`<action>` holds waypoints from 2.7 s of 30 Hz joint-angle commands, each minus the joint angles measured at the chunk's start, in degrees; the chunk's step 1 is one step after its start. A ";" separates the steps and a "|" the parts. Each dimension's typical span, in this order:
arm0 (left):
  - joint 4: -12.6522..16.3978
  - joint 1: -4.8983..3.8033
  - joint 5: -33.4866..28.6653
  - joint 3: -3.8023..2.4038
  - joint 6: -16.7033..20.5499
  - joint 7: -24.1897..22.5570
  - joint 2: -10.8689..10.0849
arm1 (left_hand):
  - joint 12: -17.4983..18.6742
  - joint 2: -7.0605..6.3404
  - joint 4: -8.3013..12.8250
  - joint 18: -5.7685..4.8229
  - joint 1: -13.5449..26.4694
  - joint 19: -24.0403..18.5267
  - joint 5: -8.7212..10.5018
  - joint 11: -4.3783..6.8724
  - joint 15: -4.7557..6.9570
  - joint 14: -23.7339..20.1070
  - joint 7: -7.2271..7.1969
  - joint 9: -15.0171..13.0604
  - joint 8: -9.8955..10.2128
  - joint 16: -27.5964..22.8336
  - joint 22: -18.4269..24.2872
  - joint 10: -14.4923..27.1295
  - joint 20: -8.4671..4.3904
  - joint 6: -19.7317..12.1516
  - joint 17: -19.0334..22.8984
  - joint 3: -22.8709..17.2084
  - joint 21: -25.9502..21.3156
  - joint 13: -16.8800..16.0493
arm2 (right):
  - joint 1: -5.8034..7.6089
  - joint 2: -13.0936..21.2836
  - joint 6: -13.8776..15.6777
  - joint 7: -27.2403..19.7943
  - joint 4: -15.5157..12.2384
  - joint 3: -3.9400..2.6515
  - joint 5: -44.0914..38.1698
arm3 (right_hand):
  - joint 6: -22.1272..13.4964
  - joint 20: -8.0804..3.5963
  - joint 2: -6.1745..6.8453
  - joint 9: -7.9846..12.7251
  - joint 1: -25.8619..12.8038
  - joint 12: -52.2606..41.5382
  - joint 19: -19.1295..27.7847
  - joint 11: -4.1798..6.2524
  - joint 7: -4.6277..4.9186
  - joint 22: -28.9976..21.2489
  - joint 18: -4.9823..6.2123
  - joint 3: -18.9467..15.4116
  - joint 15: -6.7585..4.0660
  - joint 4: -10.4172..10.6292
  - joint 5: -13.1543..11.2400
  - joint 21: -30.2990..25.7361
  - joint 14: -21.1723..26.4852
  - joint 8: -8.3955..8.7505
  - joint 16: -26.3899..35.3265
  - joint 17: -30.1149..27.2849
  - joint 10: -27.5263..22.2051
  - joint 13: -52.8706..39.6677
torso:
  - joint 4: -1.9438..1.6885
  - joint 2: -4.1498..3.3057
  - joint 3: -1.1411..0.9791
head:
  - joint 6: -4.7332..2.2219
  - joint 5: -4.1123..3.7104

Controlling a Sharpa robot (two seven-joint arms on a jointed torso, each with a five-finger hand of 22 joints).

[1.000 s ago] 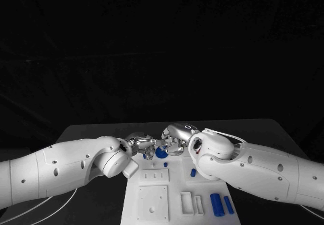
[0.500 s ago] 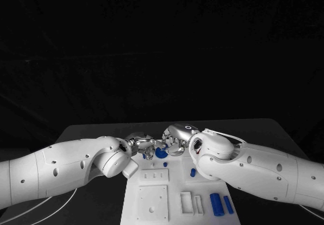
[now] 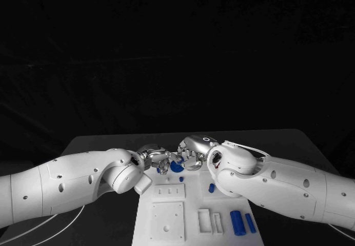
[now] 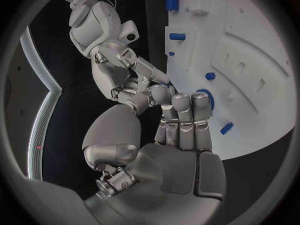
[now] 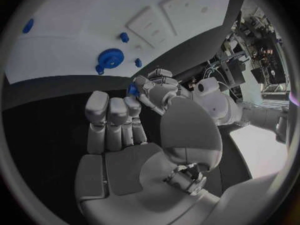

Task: Assemble the parts on the task board

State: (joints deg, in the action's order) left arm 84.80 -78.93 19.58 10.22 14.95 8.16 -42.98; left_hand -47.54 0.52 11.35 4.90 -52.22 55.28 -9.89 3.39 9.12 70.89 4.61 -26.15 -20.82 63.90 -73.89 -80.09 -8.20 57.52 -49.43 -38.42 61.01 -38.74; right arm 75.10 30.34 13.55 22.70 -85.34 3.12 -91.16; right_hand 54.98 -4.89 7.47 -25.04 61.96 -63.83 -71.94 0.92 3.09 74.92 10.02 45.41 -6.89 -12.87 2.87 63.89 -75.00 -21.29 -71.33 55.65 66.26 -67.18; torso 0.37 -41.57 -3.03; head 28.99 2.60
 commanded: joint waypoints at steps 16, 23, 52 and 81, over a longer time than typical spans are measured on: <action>-0.15 -0.23 1.75 -0.22 2.02 -1.06 0.30 | -0.95 -0.36 1.88 -0.96 4.33 -0.37 -10.85 2.80 1.46 0.26 -4.48 -10.36 -4.27 2.32 1.62 -1.12 -6.96 9.62 1.80 -0.71 1.82 1.09 | -0.40 0.14 -0.78 -0.80 0.61 0.25 1.30 | 3.28 -0.05 2.73 -0.66 -3.04 0.43 -0.40 0.17 2.22 0.32 4.98 -1.96 -0.33 1.60 2.35 -0.26 -0.09 0.67 0.82 -0.18 -0.53 0.13 | 0.02 -0.03 -0.02 | 0.16 0.22; -0.11 -0.23 2.11 -0.22 1.97 -1.04 0.25 | -1.78 -0.06 2.51 -0.97 5.39 -0.50 -12.62 3.03 1.47 0.29 -4.78 -13.73 -4.84 3.21 2.15 -1.36 -7.15 10.17 2.21 -0.92 2.54 0.97 | -0.43 0.35 0.36 -1.31 1.22 0.28 1.74 | 2.95 -0.11 4.57 -0.50 -3.71 0.63 -0.45 0.10 2.30 0.16 4.98 -2.67 -0.29 3.14 2.86 -0.57 -0.09 1.08 1.08 -0.24 -0.67 0.21 | 0.05 0.00 -0.04 | 0.19 0.24; 1.82 -0.23 21.10 1.69 2.18 8.06 -3.15 | -5.15 -0.78 3.19 -0.64 5.44 -0.47 -15.23 3.75 1.59 0.94 -5.60 -21.18 -4.72 6.30 3.45 -1.76 -7.45 11.91 2.73 -1.29 4.90 0.18 | 0.09 10.27 15.35 -18.77 8.00 -0.76 24.07 | -1.61 0.53 6.83 -0.57 -3.69 3.10 2.39 -1.29 3.77 -0.66 4.98 -11.96 0.99 5.20 15.61 -4.50 1.80 3.18 4.33 -1.01 -3.50 3.42 | 0.17 0.21 -0.13 | 1.55 1.40; 6.08 3.06 31.95 3.68 9.54 13.25 -3.14 | -10.83 -0.70 2.77 -0.07 6.73 0.28 -17.87 4.63 2.27 1.46 -6.63 -26.25 -5.62 10.71 4.14 -1.65 -7.52 14.35 1.76 -1.44 7.01 -1.06 | 1.34 8.90 14.82 -20.34 14.84 -3.18 28.17 | -1.66 0.76 5.61 -0.96 -4.45 3.52 2.96 -1.28 3.76 -0.72 4.98 -13.63 0.99 4.65 15.79 -5.36 2.22 3.19 5.12 -1.12 -3.87 4.35 | 0.06 0.26 -0.15 | 4.51 1.93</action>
State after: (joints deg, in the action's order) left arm 90.97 -76.04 49.56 13.92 21.97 20.71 -46.30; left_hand -58.17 -0.56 14.26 4.90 -45.77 55.08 -27.66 7.45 10.78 72.18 4.32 -30.71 -26.14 74.35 -69.75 -82.08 -7.99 57.92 -47.61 -39.76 67.88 -39.74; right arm 76.35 39.35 28.54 3.09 -70.47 -0.04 -63.35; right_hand 53.18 -4.07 13.56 -25.91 57.48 -60.56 -69.50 -0.50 6.65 74.26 10.13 32.10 -5.63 -8.14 18.48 58.90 -72.87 -17.93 -66.55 54.59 62.57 -62.93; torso 0.41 -41.30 -3.20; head 33.21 4.48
